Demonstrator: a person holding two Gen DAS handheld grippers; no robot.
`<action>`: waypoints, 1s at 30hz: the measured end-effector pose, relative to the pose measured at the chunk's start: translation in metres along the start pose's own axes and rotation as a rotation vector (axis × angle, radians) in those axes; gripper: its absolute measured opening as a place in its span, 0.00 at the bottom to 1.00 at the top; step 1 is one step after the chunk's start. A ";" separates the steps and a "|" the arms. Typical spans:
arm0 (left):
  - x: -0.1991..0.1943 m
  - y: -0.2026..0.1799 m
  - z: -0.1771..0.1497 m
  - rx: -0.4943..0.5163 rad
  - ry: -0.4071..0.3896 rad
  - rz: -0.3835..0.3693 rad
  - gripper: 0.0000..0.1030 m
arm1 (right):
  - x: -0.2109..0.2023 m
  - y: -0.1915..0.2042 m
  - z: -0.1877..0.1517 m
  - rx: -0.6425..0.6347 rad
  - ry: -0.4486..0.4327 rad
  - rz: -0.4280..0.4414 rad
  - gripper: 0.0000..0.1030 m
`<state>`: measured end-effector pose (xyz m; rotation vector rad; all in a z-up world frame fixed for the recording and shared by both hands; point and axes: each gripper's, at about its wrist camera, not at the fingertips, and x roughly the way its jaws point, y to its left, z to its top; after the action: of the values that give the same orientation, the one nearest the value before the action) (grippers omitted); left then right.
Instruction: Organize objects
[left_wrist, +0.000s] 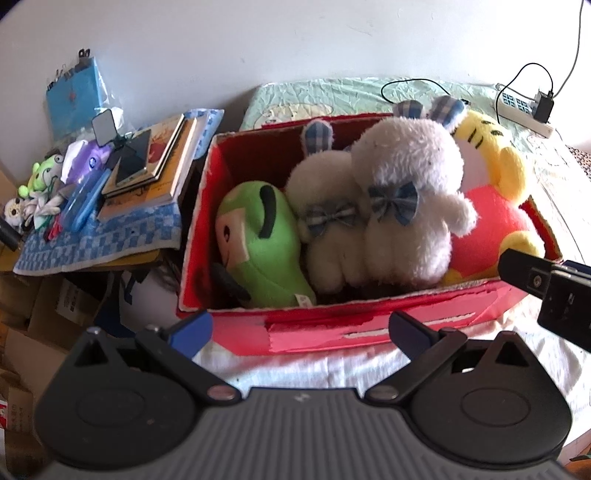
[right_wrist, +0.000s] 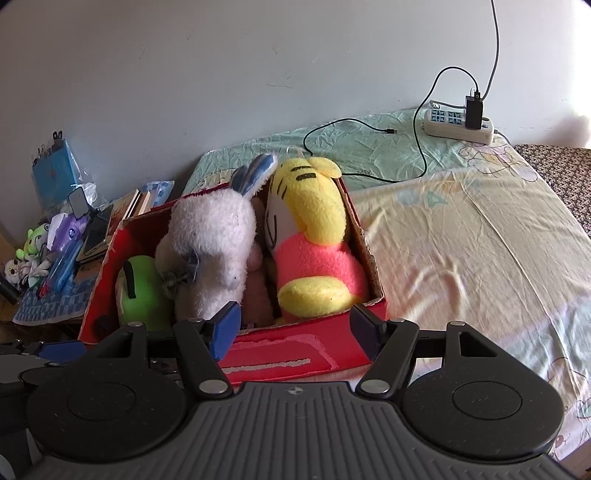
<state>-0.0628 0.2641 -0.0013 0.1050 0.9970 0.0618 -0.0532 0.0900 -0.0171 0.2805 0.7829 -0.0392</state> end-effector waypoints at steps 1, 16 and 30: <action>0.000 0.001 0.002 0.000 -0.004 0.000 0.98 | 0.000 0.000 0.001 0.000 -0.004 0.000 0.66; 0.013 0.009 0.028 -0.019 -0.080 0.013 0.98 | 0.014 0.001 0.017 0.010 -0.064 -0.017 0.67; 0.032 0.011 0.045 -0.033 -0.101 0.007 0.98 | 0.038 0.005 0.032 -0.018 -0.068 -0.005 0.67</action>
<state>-0.0083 0.2758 -0.0024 0.0802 0.8941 0.0785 -0.0030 0.0891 -0.0207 0.2586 0.7159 -0.0460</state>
